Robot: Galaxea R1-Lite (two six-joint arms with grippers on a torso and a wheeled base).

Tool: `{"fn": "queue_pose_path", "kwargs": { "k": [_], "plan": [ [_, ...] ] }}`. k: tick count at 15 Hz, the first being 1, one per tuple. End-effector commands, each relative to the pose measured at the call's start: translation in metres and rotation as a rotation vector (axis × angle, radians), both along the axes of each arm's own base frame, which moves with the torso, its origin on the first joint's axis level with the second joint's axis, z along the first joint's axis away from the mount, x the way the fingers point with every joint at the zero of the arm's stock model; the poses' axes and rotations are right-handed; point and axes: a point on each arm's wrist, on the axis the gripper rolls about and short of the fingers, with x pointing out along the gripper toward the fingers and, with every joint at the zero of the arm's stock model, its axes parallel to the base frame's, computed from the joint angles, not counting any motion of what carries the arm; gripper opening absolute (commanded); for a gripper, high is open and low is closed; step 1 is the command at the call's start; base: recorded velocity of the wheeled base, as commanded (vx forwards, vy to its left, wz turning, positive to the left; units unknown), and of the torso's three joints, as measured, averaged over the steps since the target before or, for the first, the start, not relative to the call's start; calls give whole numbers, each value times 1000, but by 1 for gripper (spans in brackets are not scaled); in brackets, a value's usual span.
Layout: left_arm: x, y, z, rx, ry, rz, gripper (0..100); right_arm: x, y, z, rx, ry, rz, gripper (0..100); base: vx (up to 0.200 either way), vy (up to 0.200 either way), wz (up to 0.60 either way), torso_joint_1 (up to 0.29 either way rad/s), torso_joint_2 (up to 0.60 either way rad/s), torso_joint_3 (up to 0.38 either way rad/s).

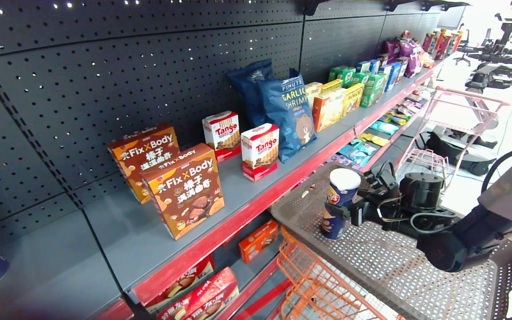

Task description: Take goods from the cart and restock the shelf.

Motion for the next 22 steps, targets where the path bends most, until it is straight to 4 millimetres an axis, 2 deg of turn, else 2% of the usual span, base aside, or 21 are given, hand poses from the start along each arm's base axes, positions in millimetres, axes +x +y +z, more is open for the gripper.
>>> {"fn": "queue_pose_path", "kwargs": {
  "k": [1, 6, 15, 16, 21, 22],
  "plan": [
    [0, 0, 0, 0, -1, 0, 100, 5, 4, -11, 0, 6, 8, 100, 0, 0, 0, 0, 0, 0],
    [0, 0, 0, 0, -1, 0, 100, 10, 10, -26, 6, -12, 19, 100, 0, 0, 0, 0, 0, 0],
    [0, 0, 0, 0, -1, 0, 100, 21, 14, -27, 15, -44, 27, 100, 0, 0, 0, 0, 0, 0],
    [0, 0, 0, 0, -1, 0, 100, 22, 15, -25, 16, -49, 25, 0, 0, 0, 0, 0, 0, 0],
    [0, 0, 0, 0, -1, 0, 100, 20, 12, -23, 15, -48, 20, 0, 0, 0, 0, 0, 0, 0],
    [0, 0, 0, 0, -1, 0, 100, 19, 13, -18, 19, -57, 22, 0, 0, 0, 0, 0, 0, 0]
  ]
}}
